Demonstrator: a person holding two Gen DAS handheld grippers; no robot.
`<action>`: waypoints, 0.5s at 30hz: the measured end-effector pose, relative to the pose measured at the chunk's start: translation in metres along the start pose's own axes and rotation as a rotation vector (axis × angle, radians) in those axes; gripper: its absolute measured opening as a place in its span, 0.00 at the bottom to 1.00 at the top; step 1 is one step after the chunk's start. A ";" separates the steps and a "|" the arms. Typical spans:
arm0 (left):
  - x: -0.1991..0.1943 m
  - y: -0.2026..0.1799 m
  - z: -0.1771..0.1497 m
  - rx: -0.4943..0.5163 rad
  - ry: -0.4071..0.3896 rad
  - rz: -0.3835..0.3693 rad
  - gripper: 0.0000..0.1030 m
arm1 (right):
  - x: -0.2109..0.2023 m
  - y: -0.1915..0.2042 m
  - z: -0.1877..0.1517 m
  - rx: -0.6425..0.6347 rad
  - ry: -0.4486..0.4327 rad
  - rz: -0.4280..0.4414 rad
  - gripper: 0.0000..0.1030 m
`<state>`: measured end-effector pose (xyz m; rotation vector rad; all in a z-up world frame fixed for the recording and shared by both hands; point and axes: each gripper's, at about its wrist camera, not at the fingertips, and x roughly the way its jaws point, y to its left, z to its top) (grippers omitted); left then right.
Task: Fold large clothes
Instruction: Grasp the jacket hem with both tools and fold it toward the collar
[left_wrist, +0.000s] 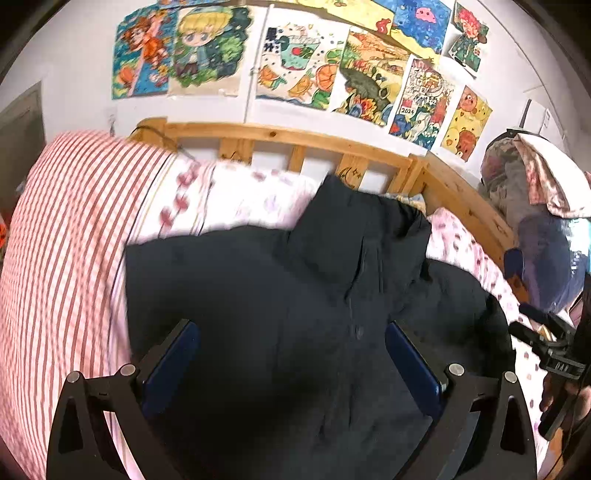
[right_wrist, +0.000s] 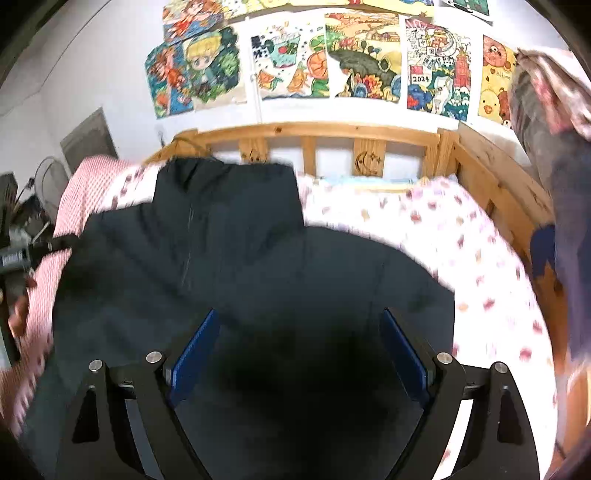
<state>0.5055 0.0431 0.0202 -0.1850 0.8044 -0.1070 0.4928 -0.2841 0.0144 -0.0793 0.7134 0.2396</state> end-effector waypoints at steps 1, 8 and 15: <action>0.006 -0.003 0.009 0.008 -0.006 0.006 0.99 | 0.007 0.002 0.016 -0.005 -0.001 -0.004 0.82; 0.047 -0.003 0.069 -0.008 -0.038 0.010 0.99 | 0.057 0.015 0.091 -0.013 -0.008 -0.004 0.82; 0.097 -0.016 0.102 0.040 -0.022 0.004 0.79 | 0.127 0.024 0.136 -0.011 0.019 -0.016 0.67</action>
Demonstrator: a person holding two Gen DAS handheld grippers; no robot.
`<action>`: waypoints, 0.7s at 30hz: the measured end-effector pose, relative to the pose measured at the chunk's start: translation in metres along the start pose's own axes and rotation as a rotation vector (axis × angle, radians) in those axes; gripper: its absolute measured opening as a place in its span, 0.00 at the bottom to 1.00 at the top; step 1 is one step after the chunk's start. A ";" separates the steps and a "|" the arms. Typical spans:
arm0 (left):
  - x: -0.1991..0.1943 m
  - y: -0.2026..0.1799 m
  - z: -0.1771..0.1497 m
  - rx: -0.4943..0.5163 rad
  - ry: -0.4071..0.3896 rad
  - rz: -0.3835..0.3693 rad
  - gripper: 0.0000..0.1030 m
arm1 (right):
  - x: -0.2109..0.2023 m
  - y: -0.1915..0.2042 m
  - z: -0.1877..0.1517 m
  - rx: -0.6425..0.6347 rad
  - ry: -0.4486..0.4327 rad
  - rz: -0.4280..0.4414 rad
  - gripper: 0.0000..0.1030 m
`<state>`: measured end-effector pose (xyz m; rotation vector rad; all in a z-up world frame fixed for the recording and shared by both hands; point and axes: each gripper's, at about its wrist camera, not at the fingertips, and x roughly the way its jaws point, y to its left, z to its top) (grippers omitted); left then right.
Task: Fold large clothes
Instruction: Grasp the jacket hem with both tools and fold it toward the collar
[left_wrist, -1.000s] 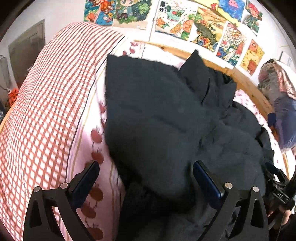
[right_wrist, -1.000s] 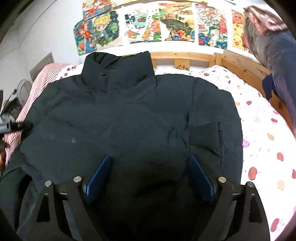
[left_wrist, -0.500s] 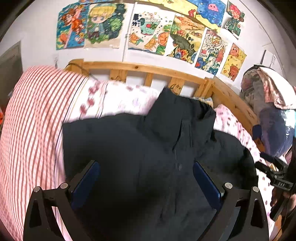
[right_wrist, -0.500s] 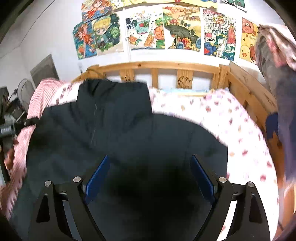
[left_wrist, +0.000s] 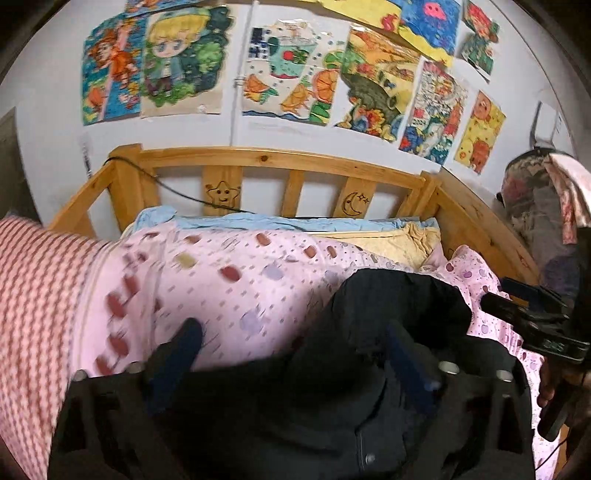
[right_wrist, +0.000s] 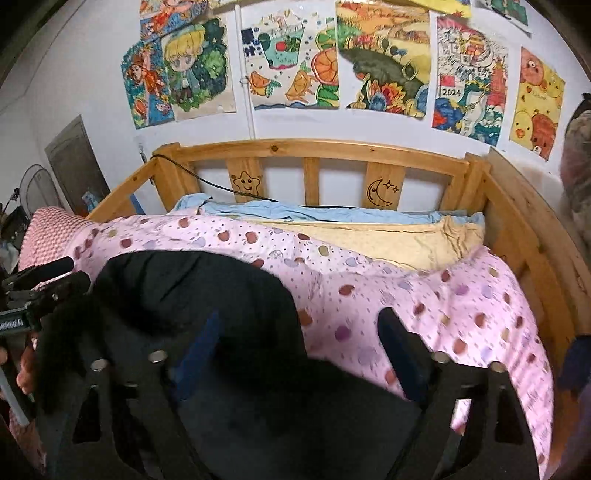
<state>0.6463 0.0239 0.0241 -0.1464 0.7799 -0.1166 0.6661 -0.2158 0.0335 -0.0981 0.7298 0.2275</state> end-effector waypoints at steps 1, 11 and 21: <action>0.006 -0.003 0.002 0.009 0.008 -0.003 0.69 | 0.011 0.001 0.002 0.009 0.009 0.003 0.55; 0.023 -0.009 0.006 -0.015 0.039 -0.091 0.08 | 0.039 0.004 -0.009 0.053 0.013 0.040 0.07; -0.034 0.018 -0.011 0.000 0.020 -0.188 0.05 | -0.041 -0.013 -0.049 -0.022 -0.095 0.132 0.06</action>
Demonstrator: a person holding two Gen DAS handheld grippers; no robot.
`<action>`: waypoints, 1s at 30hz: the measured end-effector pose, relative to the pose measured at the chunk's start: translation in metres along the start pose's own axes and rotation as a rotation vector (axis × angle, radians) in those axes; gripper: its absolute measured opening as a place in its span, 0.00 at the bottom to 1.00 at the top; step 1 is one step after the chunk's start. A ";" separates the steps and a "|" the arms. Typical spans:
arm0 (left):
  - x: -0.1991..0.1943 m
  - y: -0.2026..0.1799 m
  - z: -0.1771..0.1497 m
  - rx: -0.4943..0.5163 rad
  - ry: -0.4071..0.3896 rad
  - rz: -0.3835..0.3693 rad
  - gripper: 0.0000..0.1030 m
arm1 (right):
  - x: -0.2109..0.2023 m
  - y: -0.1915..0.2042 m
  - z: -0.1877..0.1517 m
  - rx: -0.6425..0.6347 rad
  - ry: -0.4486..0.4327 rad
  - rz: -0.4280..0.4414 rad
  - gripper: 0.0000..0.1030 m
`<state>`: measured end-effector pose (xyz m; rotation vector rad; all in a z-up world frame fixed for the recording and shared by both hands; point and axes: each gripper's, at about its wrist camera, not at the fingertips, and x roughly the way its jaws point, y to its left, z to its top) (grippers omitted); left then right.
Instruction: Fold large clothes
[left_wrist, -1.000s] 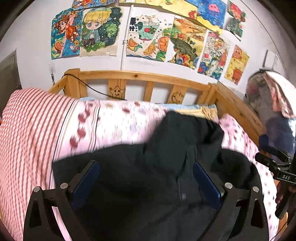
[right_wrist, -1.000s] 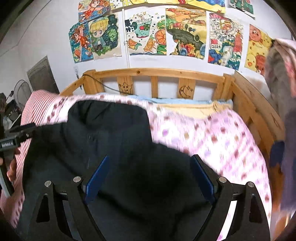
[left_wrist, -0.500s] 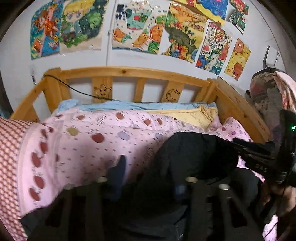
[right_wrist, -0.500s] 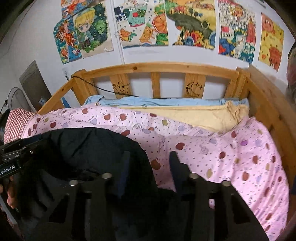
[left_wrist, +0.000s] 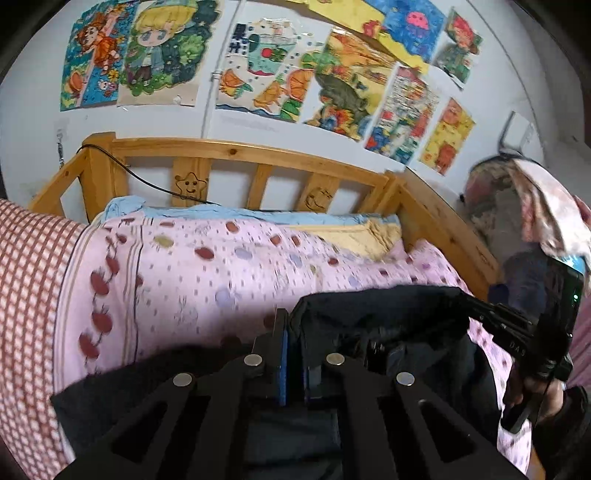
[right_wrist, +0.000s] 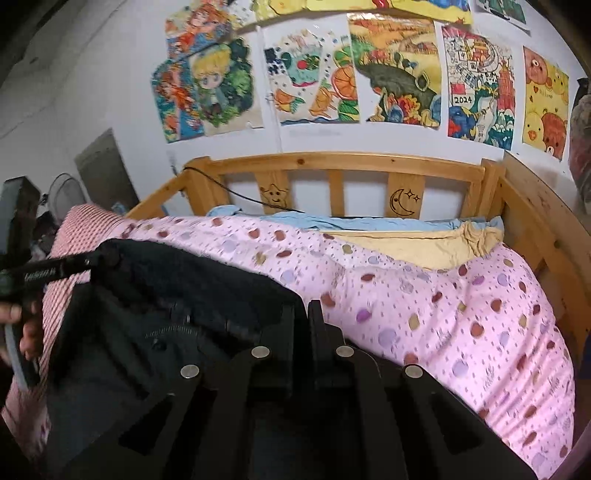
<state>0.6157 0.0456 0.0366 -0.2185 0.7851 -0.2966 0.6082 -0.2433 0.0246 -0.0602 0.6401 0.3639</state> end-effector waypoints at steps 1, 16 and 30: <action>-0.004 0.000 -0.004 0.016 0.005 -0.008 0.05 | -0.005 -0.001 -0.006 -0.008 -0.002 0.008 0.06; 0.011 -0.026 -0.107 0.280 0.232 0.112 0.05 | -0.005 0.012 -0.111 -0.117 0.175 -0.058 0.05; 0.020 -0.027 -0.140 0.342 0.142 0.167 0.07 | 0.009 0.010 -0.140 -0.021 0.157 -0.092 0.07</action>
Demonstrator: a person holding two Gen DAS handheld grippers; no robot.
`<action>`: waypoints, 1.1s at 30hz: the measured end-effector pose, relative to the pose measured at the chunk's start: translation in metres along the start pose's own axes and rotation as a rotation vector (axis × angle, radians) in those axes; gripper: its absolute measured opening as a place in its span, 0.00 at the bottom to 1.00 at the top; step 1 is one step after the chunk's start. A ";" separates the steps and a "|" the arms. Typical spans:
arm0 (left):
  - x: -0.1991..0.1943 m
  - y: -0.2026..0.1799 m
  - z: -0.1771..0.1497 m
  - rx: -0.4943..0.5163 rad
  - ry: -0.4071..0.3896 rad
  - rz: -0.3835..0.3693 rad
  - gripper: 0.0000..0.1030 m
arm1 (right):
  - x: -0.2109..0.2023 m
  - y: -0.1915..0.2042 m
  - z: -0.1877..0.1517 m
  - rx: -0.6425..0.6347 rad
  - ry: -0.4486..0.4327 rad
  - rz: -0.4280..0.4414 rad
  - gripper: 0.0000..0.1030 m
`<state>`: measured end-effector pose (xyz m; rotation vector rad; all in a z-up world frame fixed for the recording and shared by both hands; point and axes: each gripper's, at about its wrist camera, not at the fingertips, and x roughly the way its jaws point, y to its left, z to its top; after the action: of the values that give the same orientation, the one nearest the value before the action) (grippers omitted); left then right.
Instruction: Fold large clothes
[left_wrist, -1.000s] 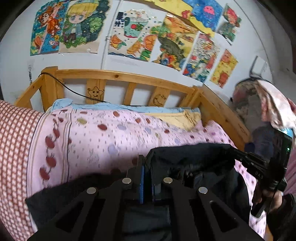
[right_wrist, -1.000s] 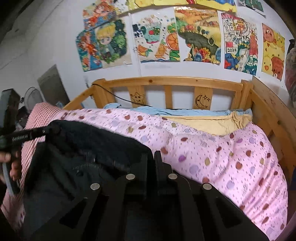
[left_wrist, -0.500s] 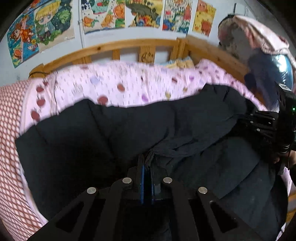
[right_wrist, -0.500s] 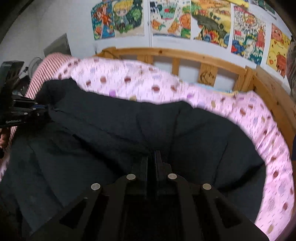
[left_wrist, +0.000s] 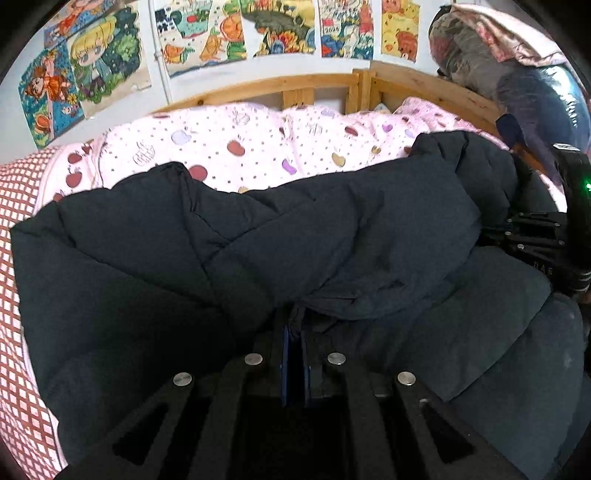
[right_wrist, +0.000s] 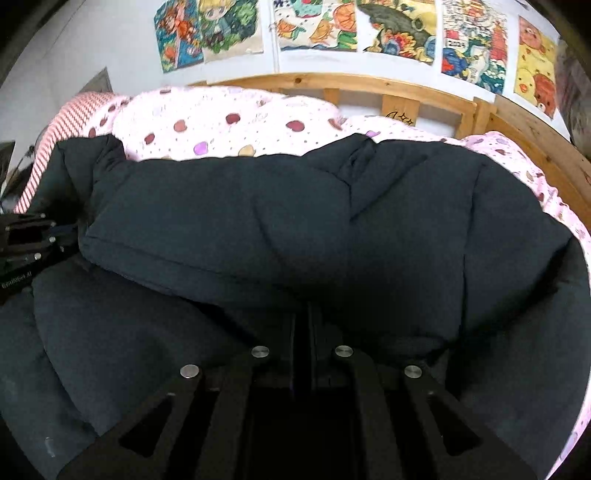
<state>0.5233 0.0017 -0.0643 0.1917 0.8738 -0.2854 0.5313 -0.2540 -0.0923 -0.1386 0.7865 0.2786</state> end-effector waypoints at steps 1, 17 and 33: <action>-0.007 0.003 0.001 -0.009 -0.013 -0.009 0.08 | -0.007 -0.002 0.001 0.009 -0.010 0.005 0.08; -0.073 0.012 0.059 -0.177 -0.260 -0.161 0.26 | -0.060 -0.004 0.067 0.097 -0.197 0.118 0.08; 0.065 -0.023 0.033 -0.046 0.245 -0.232 0.04 | 0.073 0.015 0.026 0.064 0.276 0.205 0.05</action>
<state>0.5795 -0.0397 -0.0957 0.0829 1.1472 -0.4647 0.5937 -0.2199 -0.1271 -0.0356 1.0856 0.4332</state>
